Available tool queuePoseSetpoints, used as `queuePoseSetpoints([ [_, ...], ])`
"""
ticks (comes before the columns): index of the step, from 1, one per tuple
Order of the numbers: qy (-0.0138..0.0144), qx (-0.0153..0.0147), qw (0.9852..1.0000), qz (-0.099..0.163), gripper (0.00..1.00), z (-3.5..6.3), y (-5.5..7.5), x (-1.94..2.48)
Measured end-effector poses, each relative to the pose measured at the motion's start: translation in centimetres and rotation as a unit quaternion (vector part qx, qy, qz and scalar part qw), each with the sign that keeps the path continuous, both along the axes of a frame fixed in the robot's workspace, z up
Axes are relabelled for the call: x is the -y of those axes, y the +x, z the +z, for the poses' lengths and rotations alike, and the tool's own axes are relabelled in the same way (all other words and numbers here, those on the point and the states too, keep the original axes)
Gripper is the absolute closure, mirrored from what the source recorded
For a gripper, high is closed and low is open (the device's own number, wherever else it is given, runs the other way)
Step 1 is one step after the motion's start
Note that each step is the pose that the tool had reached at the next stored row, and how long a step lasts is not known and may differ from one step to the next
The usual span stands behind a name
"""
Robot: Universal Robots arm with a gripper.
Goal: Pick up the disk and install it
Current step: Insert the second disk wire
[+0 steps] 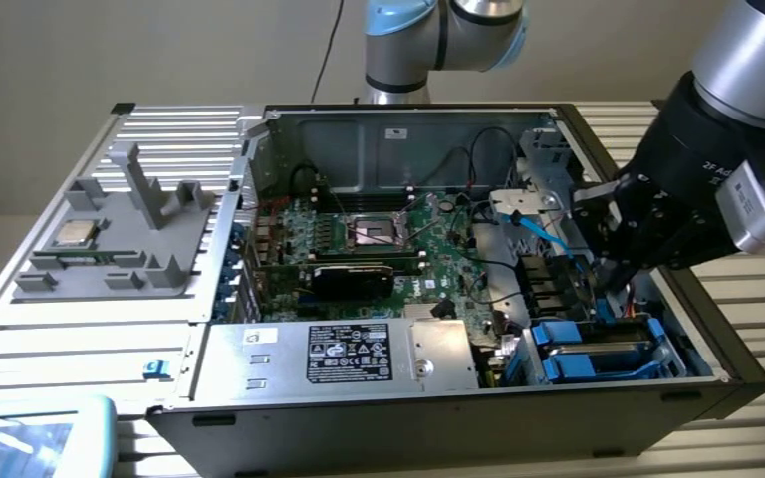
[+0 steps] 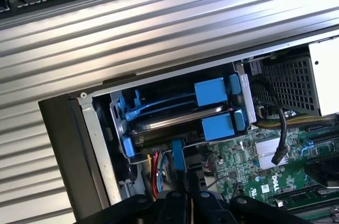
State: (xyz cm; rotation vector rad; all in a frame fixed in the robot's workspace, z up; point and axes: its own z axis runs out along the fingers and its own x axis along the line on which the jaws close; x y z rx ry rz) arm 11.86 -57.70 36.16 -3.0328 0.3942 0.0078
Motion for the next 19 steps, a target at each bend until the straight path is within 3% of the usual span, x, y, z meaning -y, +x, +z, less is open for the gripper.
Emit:
queuePoseSetpoints([
  [19,0.0005,0.0000,0.9985,0.055,0.89,-0.87,0.0,1.51],
])
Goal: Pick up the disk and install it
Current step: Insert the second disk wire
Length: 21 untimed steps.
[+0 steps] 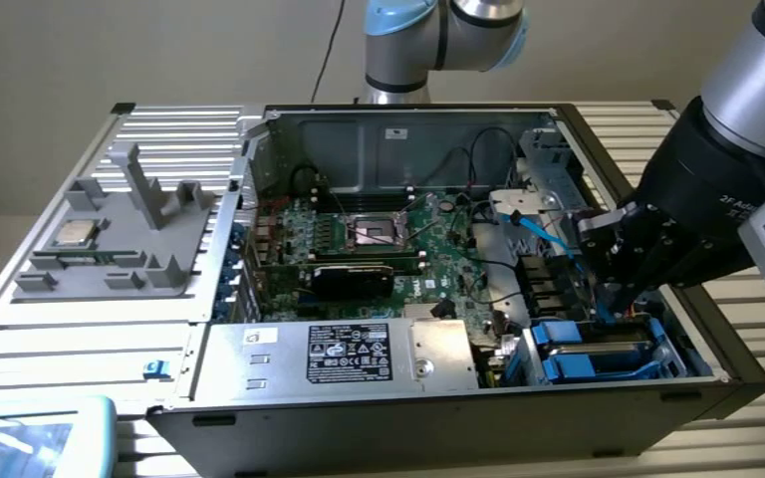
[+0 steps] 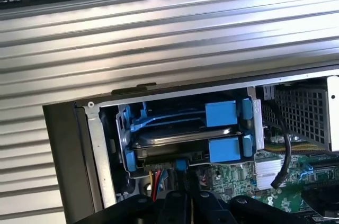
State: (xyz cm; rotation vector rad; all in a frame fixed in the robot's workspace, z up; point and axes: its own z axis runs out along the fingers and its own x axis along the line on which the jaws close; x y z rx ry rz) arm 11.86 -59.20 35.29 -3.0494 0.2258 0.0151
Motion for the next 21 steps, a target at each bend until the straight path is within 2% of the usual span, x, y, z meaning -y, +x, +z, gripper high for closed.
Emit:
queuePoseSetpoints([
  [14,-0.0008,-0.0025,0.9996,0.030,0.89,-1.66,0.0,0.20],
  [15,-0.0008,-0.0026,0.9995,0.031,0.89,-1.62,0.0,0.22],
  [17,0.0010,-0.0025,0.9995,0.032,0.89,-1.25,0.2,0.21],
  [19,0.0000,-0.0028,0.9995,0.032,0.89,-0.68,0.6,0.23],
  [21,0.0000,-0.0037,0.9995,0.033,0.89,-0.55,1.2,0.25],
])
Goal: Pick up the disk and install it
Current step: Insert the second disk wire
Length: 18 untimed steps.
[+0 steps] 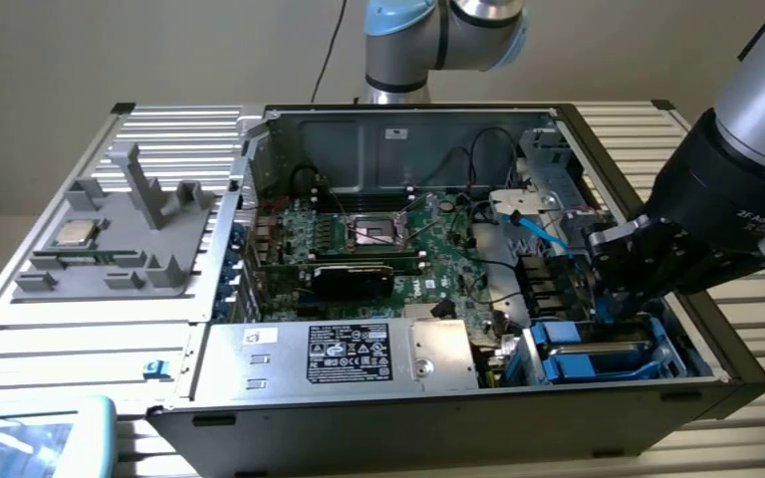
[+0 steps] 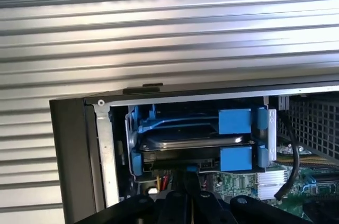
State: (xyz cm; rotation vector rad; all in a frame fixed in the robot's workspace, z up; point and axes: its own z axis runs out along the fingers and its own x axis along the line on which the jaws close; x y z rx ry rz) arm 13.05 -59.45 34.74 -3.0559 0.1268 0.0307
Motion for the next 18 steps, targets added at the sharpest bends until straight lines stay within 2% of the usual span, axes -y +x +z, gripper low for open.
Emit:
queuePoseSetpoints([
  [3,0.0000,-0.0039,1.0000,0.001,0.89,-0.07,0.7,0.03],
  [4,0.0000,-0.0061,1.0000,0.001,0.89,-0.18,0.7,0.03],
  [8,-0.0002,-0.0182,0.9998,0.003,0.89,-0.56,0.7,0.12],
  [13,-0.0013,-0.0188,0.9998,0.011,0.89,-1.15,0.7,0.22],
  [15,-0.0008,-0.0188,0.9997,0.012,0.89,-1.23,0.7,0.22],
  [17,0.0004,-0.0188,0.9997,0.012,0.89,-0.57,0.7,0.20],
  [18,-0.0013,-0.0188,0.9997,0.012,0.89,-0.04,0.7,0.21],
])
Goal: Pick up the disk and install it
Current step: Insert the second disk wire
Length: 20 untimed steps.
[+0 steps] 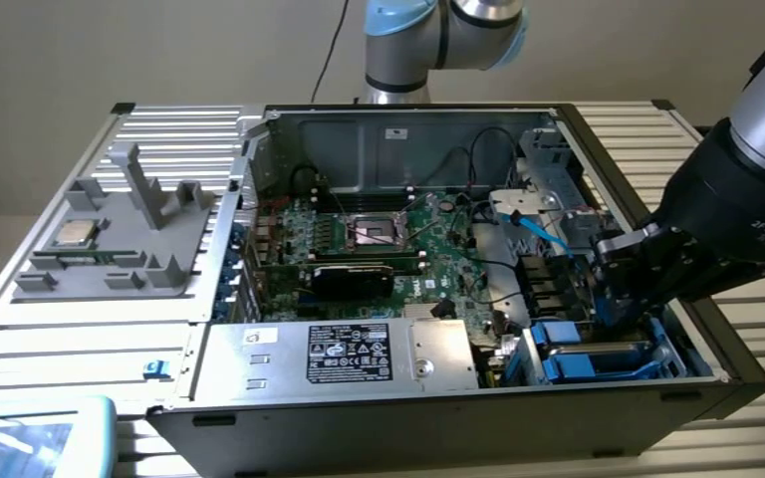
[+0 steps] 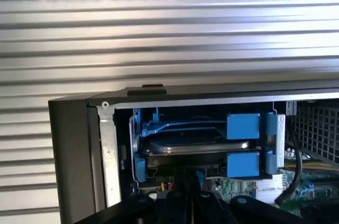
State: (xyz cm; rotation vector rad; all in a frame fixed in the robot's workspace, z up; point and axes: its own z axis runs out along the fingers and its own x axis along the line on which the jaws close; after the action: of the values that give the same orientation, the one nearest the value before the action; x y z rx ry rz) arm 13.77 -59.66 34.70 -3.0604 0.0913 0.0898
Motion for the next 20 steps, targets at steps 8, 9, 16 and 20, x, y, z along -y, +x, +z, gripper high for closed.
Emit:
queuePoseSetpoints([
  [8,-0.0174,0.0000,0.9998,0.000,0.89,1.84,-0.4,-0.31],
  [9,-0.0203,0.0000,0.9998,0.000,0.89,1.95,-0.4,-0.44],
  [16,-0.0302,0.0000,0.9995,0.000,0.89,2.80,-0.7,-2.06],
  [20,-0.0301,0.0000,0.9995,0.000,0.89,2.94,-0.7,-2.22],
])
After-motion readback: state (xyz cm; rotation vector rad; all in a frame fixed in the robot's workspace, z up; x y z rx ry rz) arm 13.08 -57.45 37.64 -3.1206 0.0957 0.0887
